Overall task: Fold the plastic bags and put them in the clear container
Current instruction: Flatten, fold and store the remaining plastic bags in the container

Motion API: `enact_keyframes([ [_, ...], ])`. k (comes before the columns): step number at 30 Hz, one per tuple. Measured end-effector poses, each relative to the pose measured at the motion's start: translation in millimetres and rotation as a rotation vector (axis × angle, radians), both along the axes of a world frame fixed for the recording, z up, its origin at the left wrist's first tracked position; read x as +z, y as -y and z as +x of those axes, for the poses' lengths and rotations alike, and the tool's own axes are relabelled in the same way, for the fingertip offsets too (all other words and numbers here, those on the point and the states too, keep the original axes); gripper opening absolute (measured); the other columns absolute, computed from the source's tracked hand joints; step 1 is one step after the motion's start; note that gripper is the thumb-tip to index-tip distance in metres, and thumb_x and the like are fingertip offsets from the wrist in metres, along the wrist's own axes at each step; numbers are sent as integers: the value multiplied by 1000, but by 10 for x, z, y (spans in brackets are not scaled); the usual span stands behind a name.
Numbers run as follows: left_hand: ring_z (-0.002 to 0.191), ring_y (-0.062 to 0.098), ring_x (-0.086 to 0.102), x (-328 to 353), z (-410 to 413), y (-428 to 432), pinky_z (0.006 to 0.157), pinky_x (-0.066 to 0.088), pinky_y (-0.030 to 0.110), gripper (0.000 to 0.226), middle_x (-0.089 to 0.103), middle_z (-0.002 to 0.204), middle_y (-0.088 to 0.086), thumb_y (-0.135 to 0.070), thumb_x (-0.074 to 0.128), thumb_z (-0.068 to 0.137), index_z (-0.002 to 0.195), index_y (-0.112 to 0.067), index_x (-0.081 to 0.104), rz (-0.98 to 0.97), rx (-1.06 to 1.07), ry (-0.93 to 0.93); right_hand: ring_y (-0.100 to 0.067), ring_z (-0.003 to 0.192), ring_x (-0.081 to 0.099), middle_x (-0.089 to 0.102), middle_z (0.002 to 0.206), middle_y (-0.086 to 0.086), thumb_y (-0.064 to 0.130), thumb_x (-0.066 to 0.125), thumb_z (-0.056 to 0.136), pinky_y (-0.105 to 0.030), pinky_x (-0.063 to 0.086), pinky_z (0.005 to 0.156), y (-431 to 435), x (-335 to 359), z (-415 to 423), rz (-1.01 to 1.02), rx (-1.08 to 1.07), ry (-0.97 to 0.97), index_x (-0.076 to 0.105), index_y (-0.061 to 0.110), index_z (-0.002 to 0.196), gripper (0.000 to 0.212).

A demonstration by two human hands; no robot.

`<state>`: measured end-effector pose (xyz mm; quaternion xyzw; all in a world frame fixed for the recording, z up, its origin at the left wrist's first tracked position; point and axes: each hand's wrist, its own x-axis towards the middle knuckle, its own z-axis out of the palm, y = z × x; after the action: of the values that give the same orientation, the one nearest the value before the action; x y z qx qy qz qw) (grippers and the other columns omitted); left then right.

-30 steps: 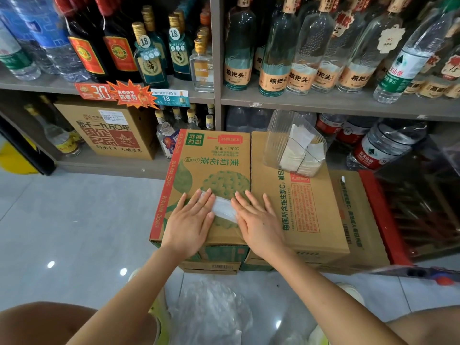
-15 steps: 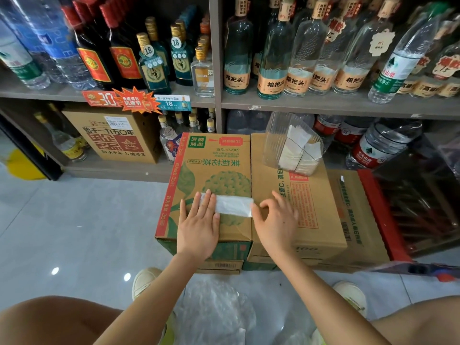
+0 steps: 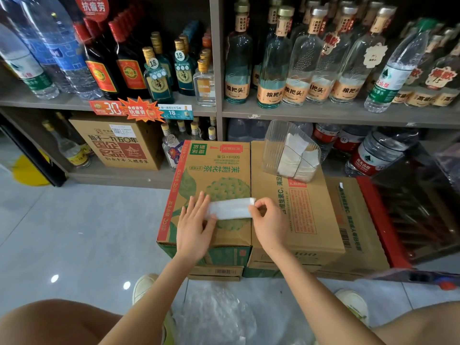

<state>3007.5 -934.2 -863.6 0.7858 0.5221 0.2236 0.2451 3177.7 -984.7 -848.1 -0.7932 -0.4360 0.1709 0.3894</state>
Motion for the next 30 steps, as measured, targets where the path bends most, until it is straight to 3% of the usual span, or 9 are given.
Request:
enact_keyframes([
  [4,139,14,34,254,19,-46,112,31,37,43,45,145,-7,-37,50,98,137,-20,51,-105,52,131,-2,56,62,65,76,-2,10,59,92,-20,47,49,9,258,167,-47,204,-252,50,20,79,19],
  [7,114,10,56,478,130,-115,99,41,30,35,63,119,-11,-26,62,94,128,-24,56,-434,-88,299,-6,52,61,66,71,-5,10,59,92,-22,44,46,-15,477,322,-136,365,-276,53,11,86,9],
  [10,92,10,63,578,231,-148,89,44,28,39,69,92,-7,-20,72,85,121,-20,59,-623,-170,430,-16,57,62,67,70,-8,11,61,91,-22,41,45,-66,647,466,-166,462,-271,54,12,85,10],
  [13,73,8,64,594,293,-128,69,48,21,36,68,74,-4,-5,71,82,117,-9,62,-722,-167,528,-9,55,60,66,70,-4,12,62,91,-17,39,44,-130,770,552,-186,503,-258,56,10,87,7],
  [15,70,10,64,598,305,-116,65,48,23,31,68,74,3,1,68,83,114,-6,64,-766,-152,569,-8,55,59,65,68,-2,11,63,90,-13,38,45,-164,823,578,-172,508,-266,56,10,87,7],
  [18,81,22,66,568,277,-100,75,50,32,35,70,94,22,-14,73,73,106,-3,70,-818,-184,615,-9,56,58,64,68,2,12,62,90,-14,38,45,-188,854,587,-153,494,-320,56,15,87,8],
  [21,79,23,67,525,279,-82,72,54,30,23,71,91,17,-8,75,74,96,-1,71,-836,-165,672,-8,60,59,67,74,4,16,62,92,-21,42,47,-165,829,551,-117,432,-448,58,19,98,9],
  [25,69,20,66,522,337,-31,62,53,25,9,69,78,9,5,64,84,90,-1,65,-826,-39,818,-12,72,65,69,98,-4,18,65,88,-23,52,52,-22,676,371,-176,300,-708,57,14,116,29],
  [30,66,15,67,508,378,38,56,51,23,11,69,80,9,3,62,86,97,2,62,-823,10,839,-15,69,65,71,92,-9,7,65,88,-22,48,48,98,473,112,-119,189,-850,64,12,100,13],
])
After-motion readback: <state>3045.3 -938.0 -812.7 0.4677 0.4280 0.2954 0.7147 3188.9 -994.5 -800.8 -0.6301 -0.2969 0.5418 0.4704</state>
